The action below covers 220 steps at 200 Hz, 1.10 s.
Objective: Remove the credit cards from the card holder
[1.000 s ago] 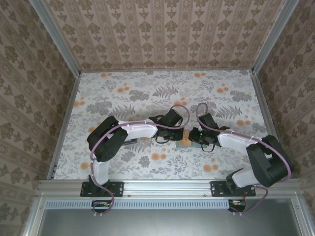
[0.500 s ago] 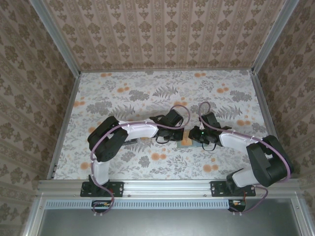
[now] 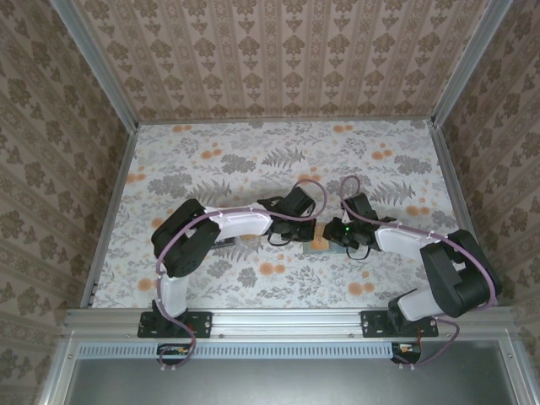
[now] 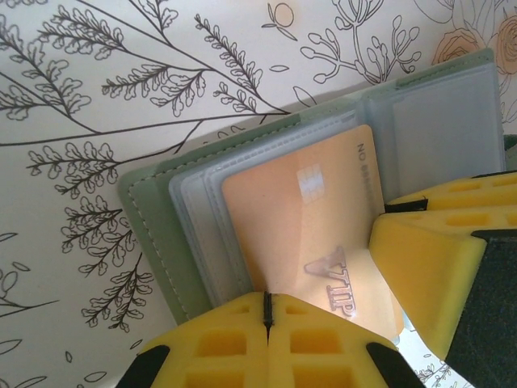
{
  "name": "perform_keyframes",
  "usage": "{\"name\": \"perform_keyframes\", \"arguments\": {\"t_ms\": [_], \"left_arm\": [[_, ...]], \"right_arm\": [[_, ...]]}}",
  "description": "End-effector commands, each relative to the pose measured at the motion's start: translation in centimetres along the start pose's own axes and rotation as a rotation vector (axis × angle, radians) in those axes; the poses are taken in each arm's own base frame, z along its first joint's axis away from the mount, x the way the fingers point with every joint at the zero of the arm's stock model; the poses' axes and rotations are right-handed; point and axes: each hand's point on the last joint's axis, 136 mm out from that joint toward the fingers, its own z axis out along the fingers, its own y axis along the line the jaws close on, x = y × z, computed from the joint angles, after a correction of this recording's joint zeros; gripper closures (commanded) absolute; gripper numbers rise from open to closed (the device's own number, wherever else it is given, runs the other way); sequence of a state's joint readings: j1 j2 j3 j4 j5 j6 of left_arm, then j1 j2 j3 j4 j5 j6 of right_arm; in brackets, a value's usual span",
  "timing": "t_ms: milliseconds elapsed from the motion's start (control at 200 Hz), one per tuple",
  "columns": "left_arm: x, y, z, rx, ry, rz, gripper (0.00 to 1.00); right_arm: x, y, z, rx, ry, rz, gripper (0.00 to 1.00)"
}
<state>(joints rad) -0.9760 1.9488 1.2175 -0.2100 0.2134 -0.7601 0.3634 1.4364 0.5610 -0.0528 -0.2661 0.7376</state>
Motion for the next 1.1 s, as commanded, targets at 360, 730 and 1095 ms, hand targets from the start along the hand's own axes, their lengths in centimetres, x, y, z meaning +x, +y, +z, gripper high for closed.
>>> {"name": "perform_keyframes", "arguments": {"t_ms": [360, 730, 1095], "left_arm": [[1.8, 1.5, 0.8, -0.075, 0.072, -0.012, 1.0], [1.9, 2.2, 0.4, -0.092, 0.073, -0.01, 1.0], [2.3, 2.9, 0.9, -0.119, 0.095, -0.001, 1.0]], "right_arm": [[1.0, -1.6, -0.1, 0.037, 0.029, 0.044, 1.0], [0.5, -2.1, -1.5, 0.043, -0.01, 0.058, 1.0], [0.6, 0.4, -2.2, -0.102, -0.01, 0.007, 0.77]]}}
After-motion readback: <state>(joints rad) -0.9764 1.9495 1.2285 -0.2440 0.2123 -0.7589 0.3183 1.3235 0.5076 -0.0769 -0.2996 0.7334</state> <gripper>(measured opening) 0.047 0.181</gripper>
